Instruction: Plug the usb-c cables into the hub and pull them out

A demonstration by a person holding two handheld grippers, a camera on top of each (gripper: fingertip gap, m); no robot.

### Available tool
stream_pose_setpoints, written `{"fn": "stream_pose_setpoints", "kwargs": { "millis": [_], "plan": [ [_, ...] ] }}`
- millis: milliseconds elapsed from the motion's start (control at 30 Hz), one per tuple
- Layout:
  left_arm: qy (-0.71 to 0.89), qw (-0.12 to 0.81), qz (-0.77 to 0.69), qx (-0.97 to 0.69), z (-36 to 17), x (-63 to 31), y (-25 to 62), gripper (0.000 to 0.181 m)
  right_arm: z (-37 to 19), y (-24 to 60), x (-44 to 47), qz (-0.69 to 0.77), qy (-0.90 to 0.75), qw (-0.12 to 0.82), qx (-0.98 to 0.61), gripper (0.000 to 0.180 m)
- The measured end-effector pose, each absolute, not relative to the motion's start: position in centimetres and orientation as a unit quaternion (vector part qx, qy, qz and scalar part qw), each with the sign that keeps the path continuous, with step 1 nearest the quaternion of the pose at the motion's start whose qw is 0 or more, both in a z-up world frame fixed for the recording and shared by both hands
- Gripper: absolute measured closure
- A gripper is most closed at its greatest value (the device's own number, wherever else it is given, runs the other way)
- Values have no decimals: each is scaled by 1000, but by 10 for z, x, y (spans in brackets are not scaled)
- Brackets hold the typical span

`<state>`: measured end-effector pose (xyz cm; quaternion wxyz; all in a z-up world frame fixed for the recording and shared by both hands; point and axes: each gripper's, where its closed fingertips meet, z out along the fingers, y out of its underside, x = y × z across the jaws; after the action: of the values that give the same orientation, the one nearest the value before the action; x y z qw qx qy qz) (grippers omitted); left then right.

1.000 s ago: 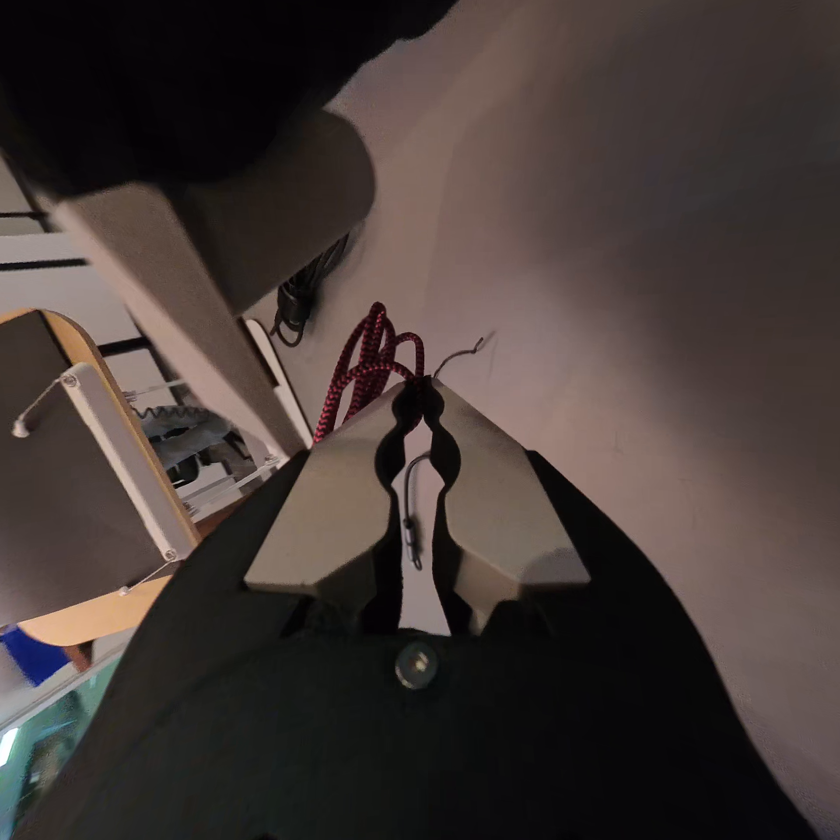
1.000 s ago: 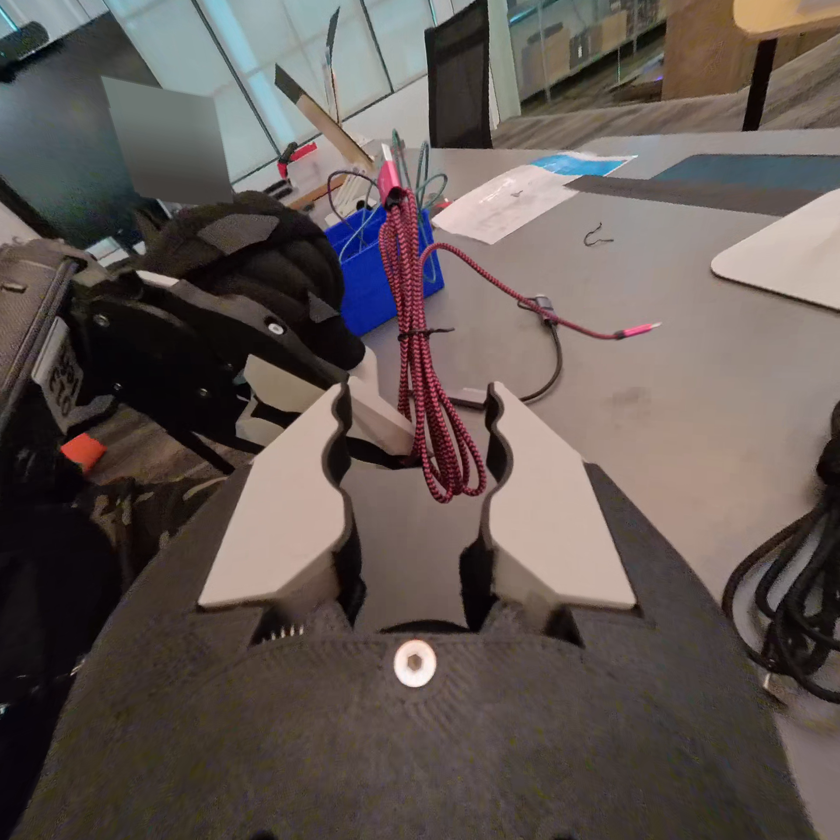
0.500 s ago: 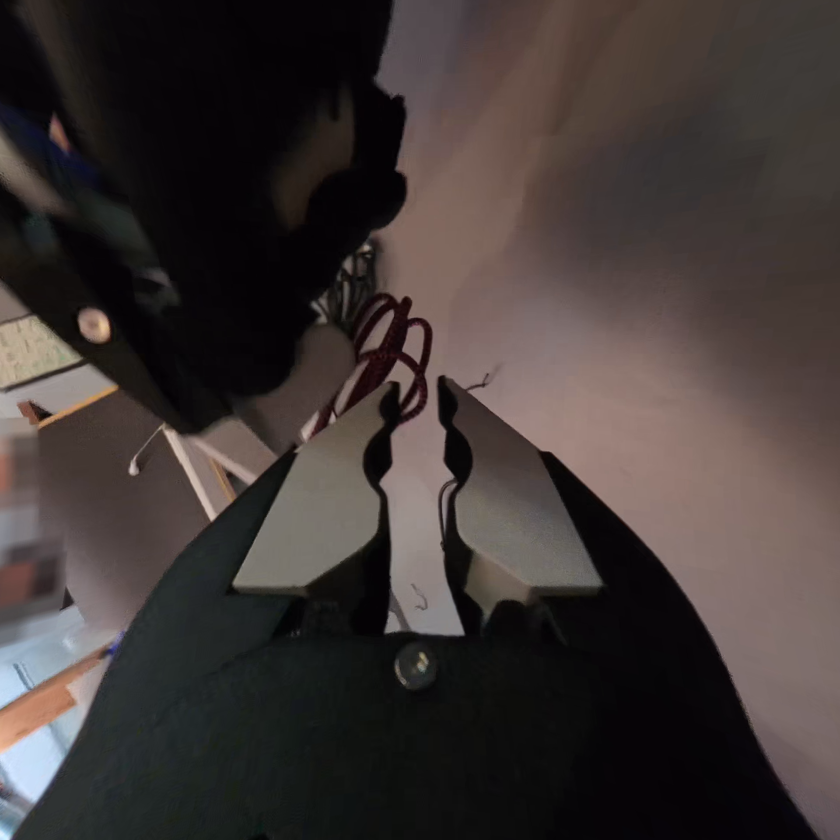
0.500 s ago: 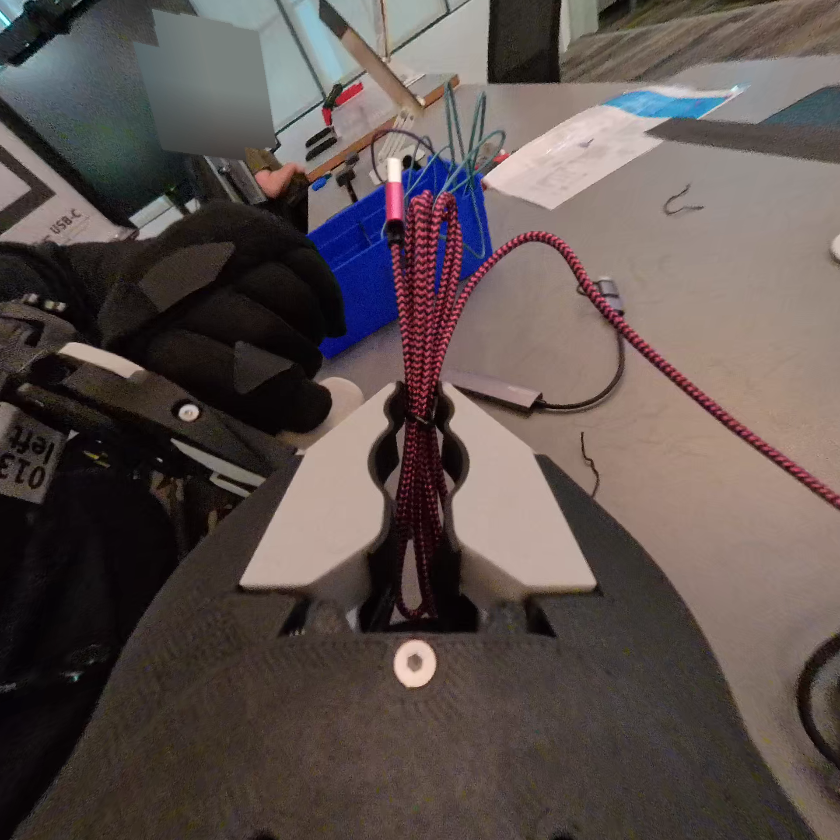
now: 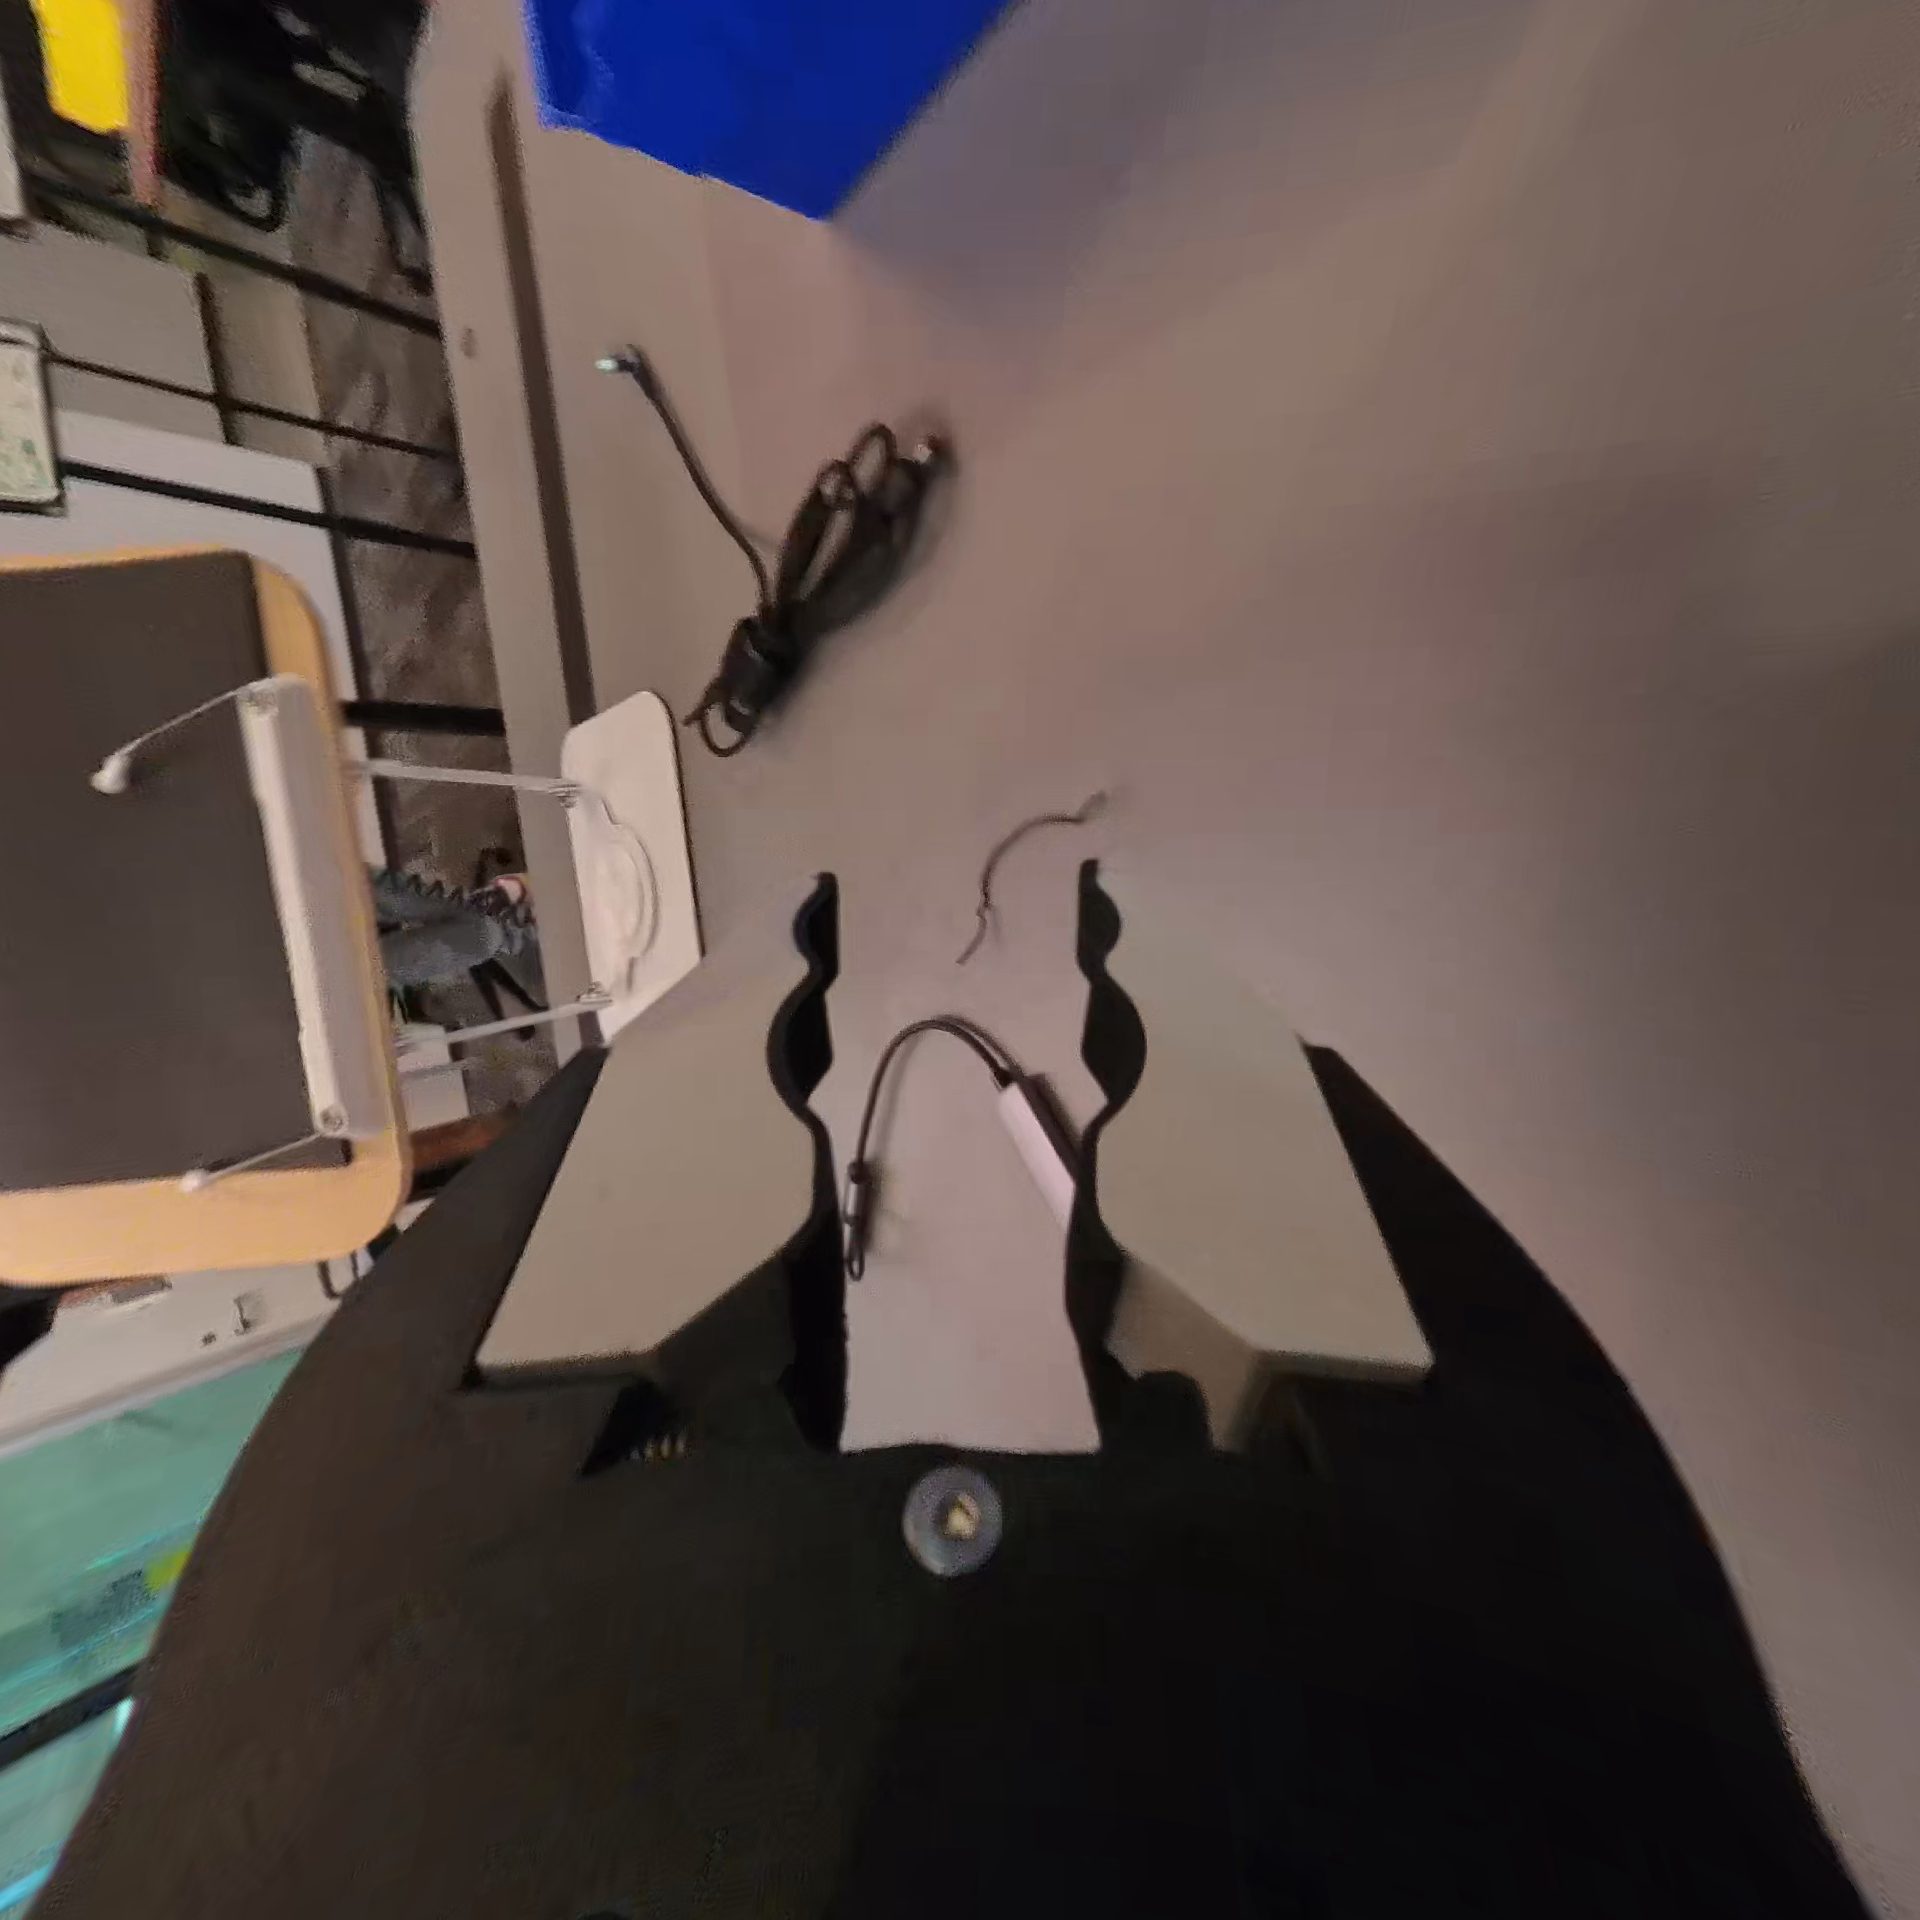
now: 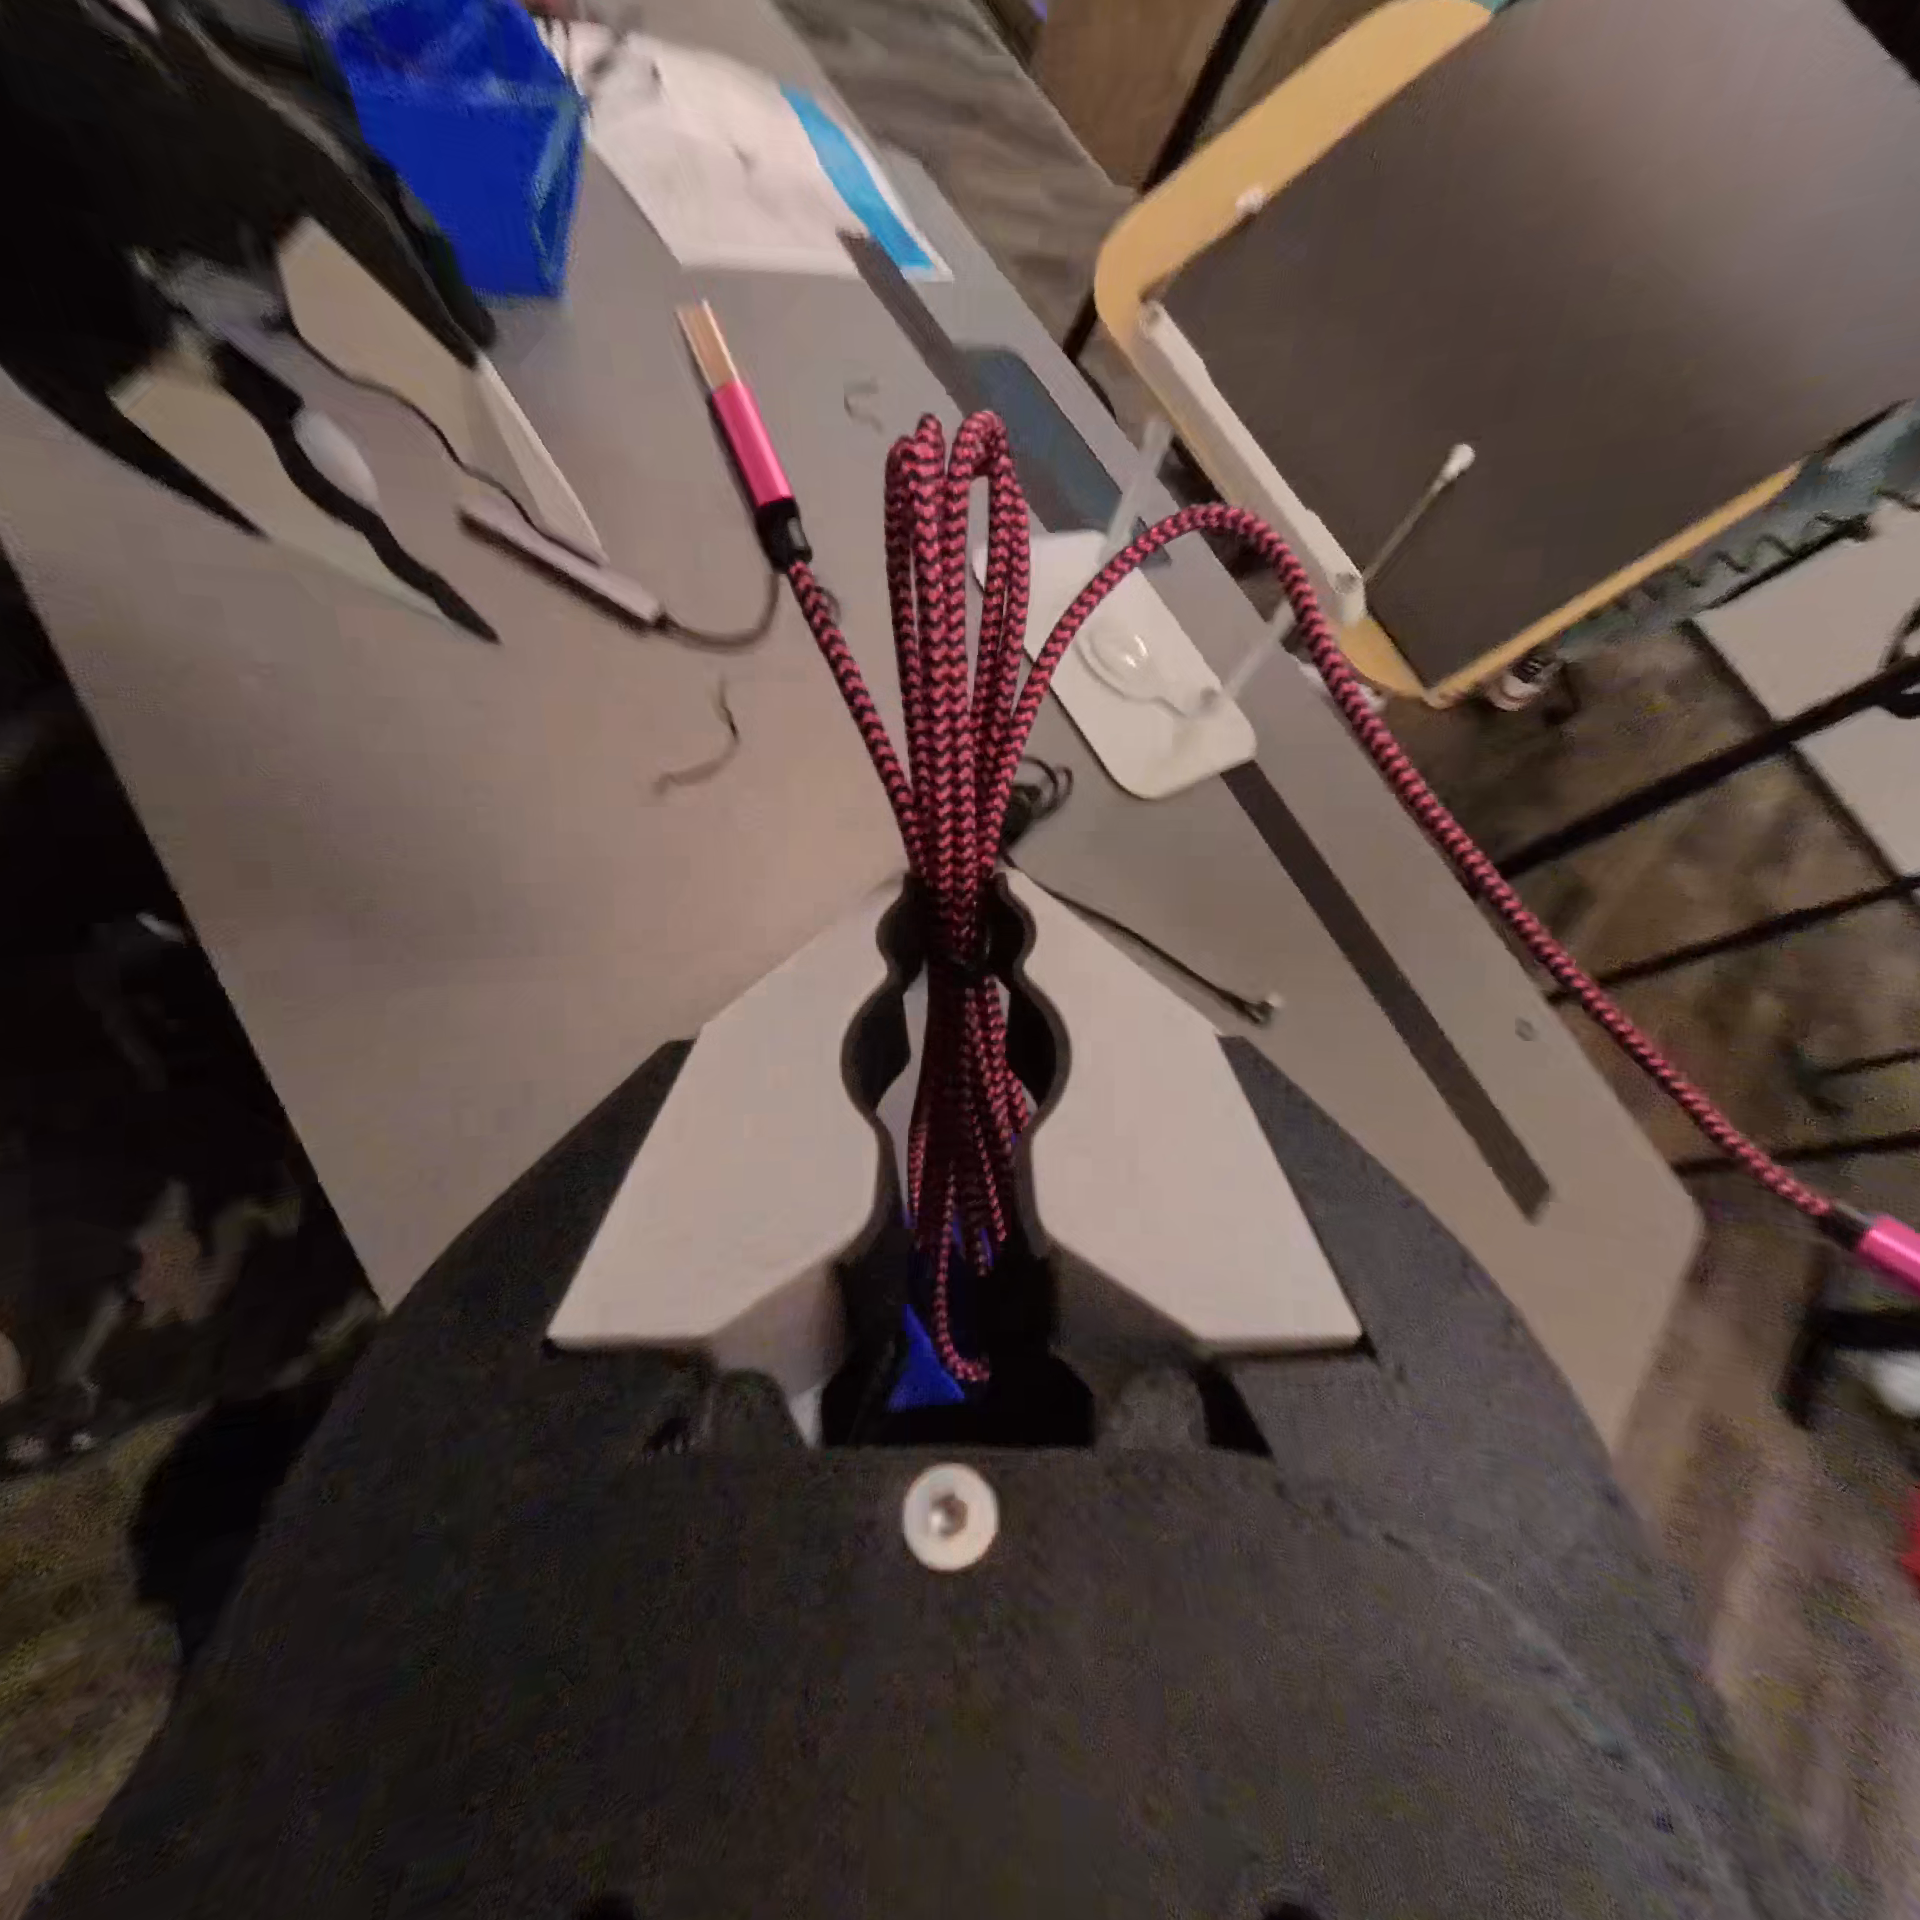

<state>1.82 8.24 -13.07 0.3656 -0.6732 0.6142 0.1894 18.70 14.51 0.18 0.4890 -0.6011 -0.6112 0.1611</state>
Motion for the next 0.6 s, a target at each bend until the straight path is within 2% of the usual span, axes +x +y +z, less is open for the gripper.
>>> {"fn": "stream_pose_setpoints", "kwargs": {
  "millis": [67, 233, 600],
  "plan": [
    [636, 350, 182, -663, -148, 16, 73, 149, -9, 148, 220, 88, -632, 477, -605, 170],
    [632, 338, 165, -678, -169, 13, 68, 153, -53, 170, 302, -56, -624, 422, -656, 169],
    [628, 324, 142, -693, -183, 9, 61, 154, -192, 162, 359, -49, -683, 210, -697, 169]
  ]
}}
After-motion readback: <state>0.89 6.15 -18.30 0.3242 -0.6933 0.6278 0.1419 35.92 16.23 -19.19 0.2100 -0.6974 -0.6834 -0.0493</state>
